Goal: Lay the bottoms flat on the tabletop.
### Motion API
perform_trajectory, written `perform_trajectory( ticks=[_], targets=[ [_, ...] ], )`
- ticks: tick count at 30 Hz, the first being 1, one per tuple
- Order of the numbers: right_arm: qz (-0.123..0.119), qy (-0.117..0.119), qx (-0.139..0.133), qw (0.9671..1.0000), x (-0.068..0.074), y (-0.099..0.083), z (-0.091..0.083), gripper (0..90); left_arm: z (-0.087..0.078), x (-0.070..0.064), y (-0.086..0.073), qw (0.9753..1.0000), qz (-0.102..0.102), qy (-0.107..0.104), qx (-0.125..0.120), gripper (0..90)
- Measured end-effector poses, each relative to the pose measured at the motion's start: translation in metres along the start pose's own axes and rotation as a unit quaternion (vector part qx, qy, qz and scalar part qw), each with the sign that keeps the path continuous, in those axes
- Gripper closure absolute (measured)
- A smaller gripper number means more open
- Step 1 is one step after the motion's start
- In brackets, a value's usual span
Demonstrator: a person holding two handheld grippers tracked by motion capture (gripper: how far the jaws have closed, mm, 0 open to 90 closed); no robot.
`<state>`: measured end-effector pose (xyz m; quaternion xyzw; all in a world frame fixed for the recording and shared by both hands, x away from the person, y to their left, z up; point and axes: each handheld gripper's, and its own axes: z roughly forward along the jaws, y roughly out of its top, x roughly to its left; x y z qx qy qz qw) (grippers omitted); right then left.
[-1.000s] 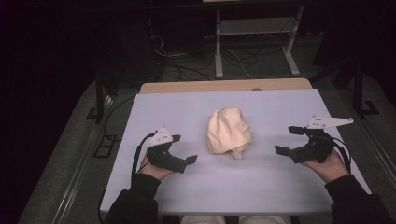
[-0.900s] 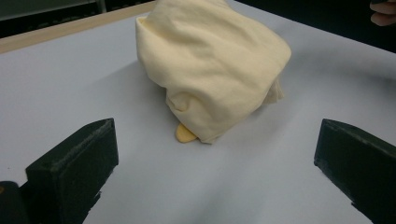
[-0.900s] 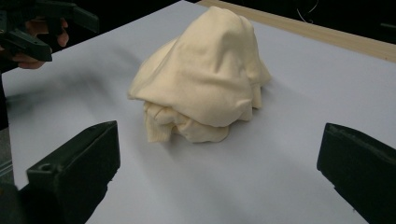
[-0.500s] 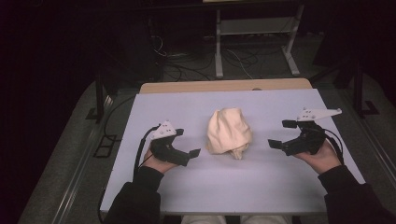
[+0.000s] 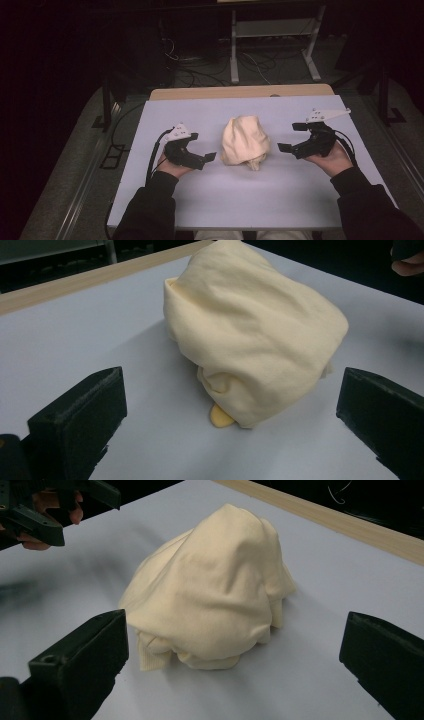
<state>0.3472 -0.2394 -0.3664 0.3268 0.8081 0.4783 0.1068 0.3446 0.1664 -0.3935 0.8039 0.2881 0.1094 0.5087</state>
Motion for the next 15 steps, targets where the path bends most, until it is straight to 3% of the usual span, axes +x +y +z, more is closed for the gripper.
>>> perform_trajectory(
  ticks=[8,15],
  targets=[
    [0.0,-0.002,0.002,1.0,-0.003,0.008,0.012,0.0,0.005,0.006,0.008,1.0,0.001,0.004,-0.001,0.0],
    [0.003,-0.001,-0.001,1.0,-0.006,0.011,0.022,0.0,0.019,0.011,0.01,1.0,-0.004,-0.002,0.0,0.0]
  ],
)
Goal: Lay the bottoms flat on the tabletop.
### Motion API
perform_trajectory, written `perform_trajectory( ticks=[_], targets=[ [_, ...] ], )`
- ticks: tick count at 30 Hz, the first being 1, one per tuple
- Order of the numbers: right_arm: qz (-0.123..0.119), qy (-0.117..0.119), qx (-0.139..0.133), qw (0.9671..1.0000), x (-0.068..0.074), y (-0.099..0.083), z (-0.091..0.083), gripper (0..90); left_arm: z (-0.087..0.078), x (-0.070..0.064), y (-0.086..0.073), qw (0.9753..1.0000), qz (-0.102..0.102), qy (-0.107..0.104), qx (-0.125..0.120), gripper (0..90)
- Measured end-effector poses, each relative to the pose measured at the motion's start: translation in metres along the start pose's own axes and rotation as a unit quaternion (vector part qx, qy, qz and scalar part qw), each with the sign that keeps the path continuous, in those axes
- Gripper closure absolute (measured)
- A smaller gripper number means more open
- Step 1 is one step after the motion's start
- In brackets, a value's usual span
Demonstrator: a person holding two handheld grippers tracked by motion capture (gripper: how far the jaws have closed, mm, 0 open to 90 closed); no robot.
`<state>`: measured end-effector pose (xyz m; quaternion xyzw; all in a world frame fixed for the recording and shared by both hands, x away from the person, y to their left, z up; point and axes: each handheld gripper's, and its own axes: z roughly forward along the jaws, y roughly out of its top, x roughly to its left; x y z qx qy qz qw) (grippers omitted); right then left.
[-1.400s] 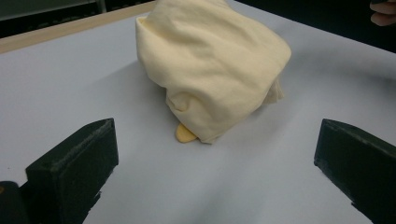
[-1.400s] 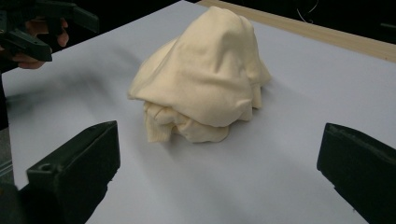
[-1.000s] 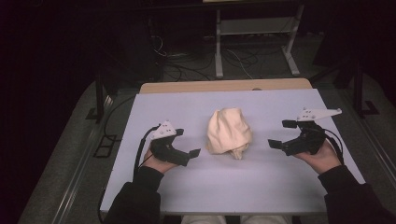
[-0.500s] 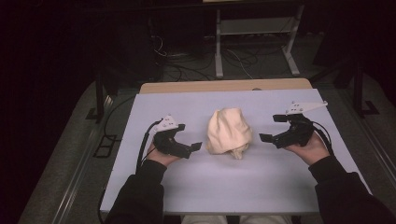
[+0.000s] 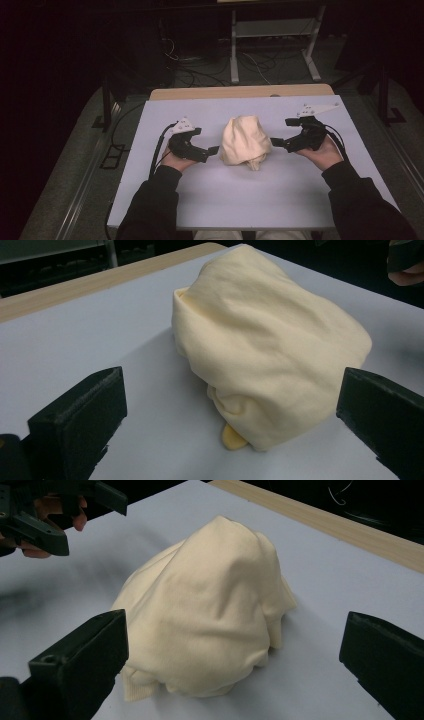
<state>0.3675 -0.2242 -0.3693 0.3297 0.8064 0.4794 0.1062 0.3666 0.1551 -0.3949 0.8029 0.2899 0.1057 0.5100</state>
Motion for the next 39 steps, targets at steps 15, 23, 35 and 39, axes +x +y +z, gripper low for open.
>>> perform_trajectory(
  ticks=[15,23,35,39],
  targets=[
    [0.005,-0.011,-0.006,0.9999,-0.009,0.01,0.023,0.0,0.016,0.01,0.013,1.0,0.002,-0.004,-0.006,0.0],
    [0.025,-0.008,0.013,0.9996,-0.018,0.003,0.041,0.0,0.034,0.019,0.005,0.9996,-0.023,-0.016,0.001,0.0],
    [0.057,0.027,0.06,0.9962,-0.025,-0.007,0.056,10.1,0.052,0.029,-0.008,0.998,-0.051,-0.034,0.018,9.0],
    [0.055,0.071,0.075,0.9932,-0.025,-0.013,0.064,28.3,0.06,0.027,-0.012,0.9965,-0.059,-0.054,0.022,14.6]
  ],
)
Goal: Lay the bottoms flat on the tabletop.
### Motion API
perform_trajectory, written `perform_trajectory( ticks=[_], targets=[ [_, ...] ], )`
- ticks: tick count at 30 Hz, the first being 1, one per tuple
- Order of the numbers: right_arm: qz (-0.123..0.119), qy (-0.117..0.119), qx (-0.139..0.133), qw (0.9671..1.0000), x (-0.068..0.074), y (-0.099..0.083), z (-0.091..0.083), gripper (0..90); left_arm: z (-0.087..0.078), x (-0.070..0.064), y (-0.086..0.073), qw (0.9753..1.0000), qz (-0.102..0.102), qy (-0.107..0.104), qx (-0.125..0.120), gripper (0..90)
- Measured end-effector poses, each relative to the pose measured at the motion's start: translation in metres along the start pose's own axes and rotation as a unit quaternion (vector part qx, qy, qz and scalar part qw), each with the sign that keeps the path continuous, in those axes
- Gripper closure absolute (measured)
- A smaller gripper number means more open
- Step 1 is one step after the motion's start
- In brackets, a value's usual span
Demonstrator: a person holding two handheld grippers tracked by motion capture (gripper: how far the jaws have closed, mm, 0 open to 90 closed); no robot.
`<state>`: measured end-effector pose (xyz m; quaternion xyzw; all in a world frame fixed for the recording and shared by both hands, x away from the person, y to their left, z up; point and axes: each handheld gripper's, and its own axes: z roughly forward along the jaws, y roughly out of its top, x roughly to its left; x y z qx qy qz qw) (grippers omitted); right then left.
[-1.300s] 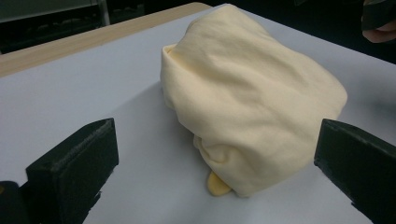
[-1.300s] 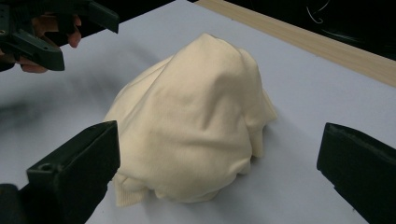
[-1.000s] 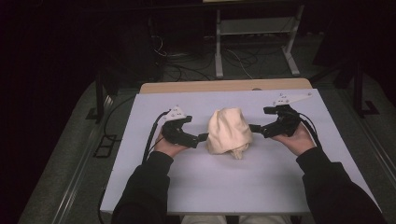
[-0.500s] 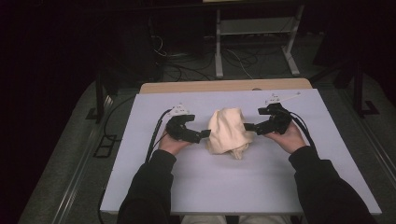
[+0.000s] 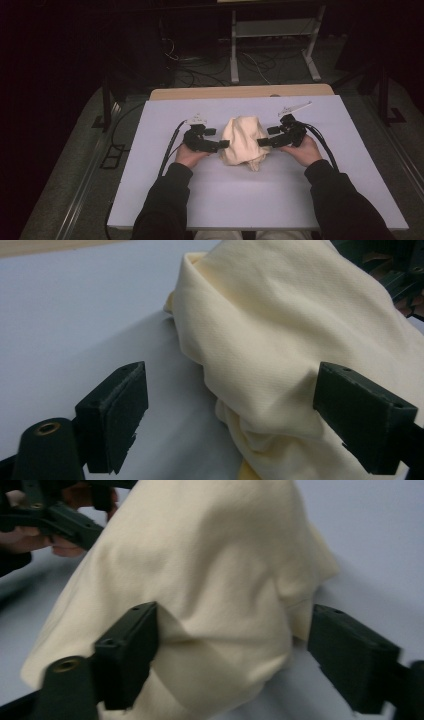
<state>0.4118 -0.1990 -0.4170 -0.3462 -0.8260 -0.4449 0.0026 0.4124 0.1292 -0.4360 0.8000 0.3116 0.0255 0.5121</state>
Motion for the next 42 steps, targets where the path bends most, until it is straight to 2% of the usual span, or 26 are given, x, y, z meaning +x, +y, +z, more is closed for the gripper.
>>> perform_trajectory(
  ticks=[1,2,3,4,5,6,7,8,9,10,12,14,15,17,18,21,24,28,33,34,35,36,37,40,41,42],
  targets=[
    [0.0,0.0,0.0,1.0,0.0,0.0,0.0,28.3,0.0,0.0,0.0,1.0,0.0,0.0,0.0,15.7],
    [0.001,0.007,-0.001,1.0,0.002,-0.002,0.002,35.0,0.003,-0.001,-0.001,1.0,0.002,-0.005,0.001,18.3],
    [0.001,0.007,-0.001,1.0,0.002,-0.002,0.002,35.0,0.003,-0.001,-0.001,1.0,0.002,-0.005,0.001,20.3],
    [-0.001,0.013,-0.002,0.9999,0.004,-0.004,0.002,47.3,0.005,-0.003,-0.003,1.0,0.005,-0.007,0.0,23.5],
    [-0.001,0.013,-0.002,0.9999,0.004,-0.004,0.002,47.3,0.005,-0.003,-0.003,1.0,0.005,-0.007,0.0,26.8],
    [-0.007,0.009,0.001,0.9999,0.006,-0.005,-0.001,64.6,0.007,-0.005,-0.004,0.9999,0.007,-0.013,0.0,30.9],
    [-0.007,0.009,0.001,0.9999,0.006,-0.005,-0.001,64.6,0.007,-0.005,-0.004,0.9999,0.007,-0.013,0.0,35.0],
    [-0.017,0.009,0.003,0.9998,0.009,-0.006,-0.003,78.1,0.009,-0.008,-0.003,0.9998,0.013,-0.017,-0.001,39.4],
    [-0.017,0.009,0.003,0.9998,0.009,-0.006,-0.003,78.1,0.009,-0.008,-0.003,0.9998,0.013,-0.017,-0.001,42.9],
    [-0.029,0.001,0.007,0.9996,0.013,-0.008,-0.005,81.5,0.01,-0.011,-0.003,0.9997,0.016,-0.019,-0.006,47.5],
    [-0.033,-0.007,0.004,0.9994,0.016,-0.01,-0.007,82.1,0.01,-0.012,-0.002,0.9997,0.01,-0.019,-0.007,57.4],
    [-0.032,-0.009,-0.003,0.9994,0.017,-0.014,-0.008,82.1,0.009,-0.011,-0.002,0.9995,-0.007,-0.031,-0.004,67.6],
    [-0.032,-0.009,-0.003,0.9994,0.017,-0.014,-0.008,82.1,0.009,-0.011,-0.002,0.9995,-0.007,-0.031,-0.004,74.1],
    [-0.026,-0.01,-0.013,0.9995,0.016,-0.017,-0.01,82.2,0.009,-0.01,-0.002,0.9992,-0.012,-0.037,0.001,78.3],
    [-0.025,-0.01,-0.014,0.9995,0.016,-0.017,-0.01,82.2,0.008,-0.011,-0.001,0.9994,-0.009,-0.033,0.004,79.3],
    [-0.016,-0.008,-0.017,0.9997,0.017,-0.017,-0.011,82.2,0.007,-0.014,0.0,0.9997,0.001,-0.022,0.006,80.5],
    [-0.01,-0.018,-0.024,0.9995,0.019,-0.016,-0.014,82.9,0.004,-0.02,0.005,0.9995,0.024,-0.004,0.018,81.5],
    [0.008,-0.02,-0.047,0.9987,0.018,-0.012,-0.024,83.3,-0.002,-0.022,0.013,0.9995,0.025,0.01,0.017,81.9],
    [0.011,-0.028,-0.06,0.9977,0.02,-0.006,-0.034,83.5,-0.007,-0.023,0.024,0.999,0.026,0.028,0.025,81.8],
    [0.011,-0.04,-0.071,0.9966,0.021,-0.001,-0.04,83.6,-0.009,-0.025,0.032,0.9985,0.031,0.034,0.031,81.9],
    [0.011,-0.04,-0.071,0.9966,0.021,-0.001,-0.04,83.6,-0.009,-0.025,0.032,0.9985,0.031,0.034,0.031,81.9],
    [0.02,-0.047,-0.081,0.9954,0.02,0.005,-0.045,83.8,-0.011,-0.03,0.044,0.9975,0.04,0.044,0.038,81.9],
    [0.02,-0.047,-0.081,0.9954,0.02,0.005,-0.045,83.8,-0.011,-0.03,0.044,0.9975,0.04,0.044,0.038,81.9],
    [0.025,-0.062,-0.099,0.9929,0.021,0.022,-0.06,83.8,-0.016,-0.04,0.067,0.9958,0.06,0.059,0.036,81.9],
    [0.025,-0.062,-0.099,0.9929,0.021,0.022,-0.06,83.8,-0.016,-0.04,0.067,0.9958,0.06,0.059,0.036,81.9],
    [0.028,-0.063,-0.108,0.9917,0.021,0.03,-0.068,83.8,-0.019,-0.043,0.077,0.9954,0.062,0.065,0.033,81.9]
  ],
)
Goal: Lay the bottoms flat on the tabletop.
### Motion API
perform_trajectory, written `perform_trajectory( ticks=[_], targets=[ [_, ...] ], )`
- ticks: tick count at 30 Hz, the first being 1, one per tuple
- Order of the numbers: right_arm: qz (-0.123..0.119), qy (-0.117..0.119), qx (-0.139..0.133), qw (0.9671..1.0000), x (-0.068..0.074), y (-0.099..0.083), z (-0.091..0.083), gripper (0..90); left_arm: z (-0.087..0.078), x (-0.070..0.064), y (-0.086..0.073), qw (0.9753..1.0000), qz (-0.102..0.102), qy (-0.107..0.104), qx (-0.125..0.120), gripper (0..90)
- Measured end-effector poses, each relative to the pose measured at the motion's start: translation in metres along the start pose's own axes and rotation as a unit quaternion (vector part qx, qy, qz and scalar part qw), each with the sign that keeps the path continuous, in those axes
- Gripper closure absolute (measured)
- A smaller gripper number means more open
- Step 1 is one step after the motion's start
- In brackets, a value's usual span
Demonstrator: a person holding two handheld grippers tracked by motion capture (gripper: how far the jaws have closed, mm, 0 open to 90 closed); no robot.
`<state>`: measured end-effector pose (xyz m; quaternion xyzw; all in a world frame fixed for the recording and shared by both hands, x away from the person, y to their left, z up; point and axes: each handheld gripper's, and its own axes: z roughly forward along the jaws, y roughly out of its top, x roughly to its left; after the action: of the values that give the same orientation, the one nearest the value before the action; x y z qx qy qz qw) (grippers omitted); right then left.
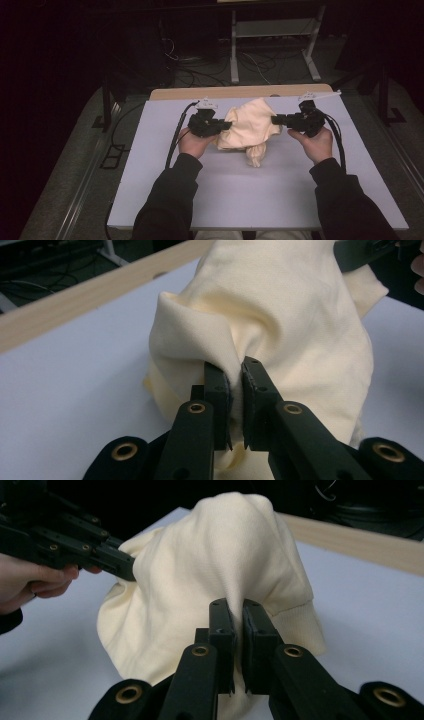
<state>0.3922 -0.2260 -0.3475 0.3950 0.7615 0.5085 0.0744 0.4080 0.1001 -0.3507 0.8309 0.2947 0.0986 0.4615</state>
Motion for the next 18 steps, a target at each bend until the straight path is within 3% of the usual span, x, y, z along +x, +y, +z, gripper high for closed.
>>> perform_trajectory(
  ticks=[6,8,18],
  targets=[
    [-0.007,-0.007,-0.013,0.9999,0.003,0.02,-0.015,83.8,-0.013,-0.002,0.019,0.9999,0.004,0.008,-0.006,82.0],
    [-0.008,-0.009,-0.016,0.9998,0.005,0.025,-0.017,83.8,-0.024,-0.005,0.031,0.9997,0.015,0.017,-0.01,82.0],
    [-0.023,-0.002,-0.022,0.9995,0.019,0.045,-0.018,83.8,-0.058,-0.008,0.061,0.9979,0.038,0.047,-0.023,82.1]
  ],
)
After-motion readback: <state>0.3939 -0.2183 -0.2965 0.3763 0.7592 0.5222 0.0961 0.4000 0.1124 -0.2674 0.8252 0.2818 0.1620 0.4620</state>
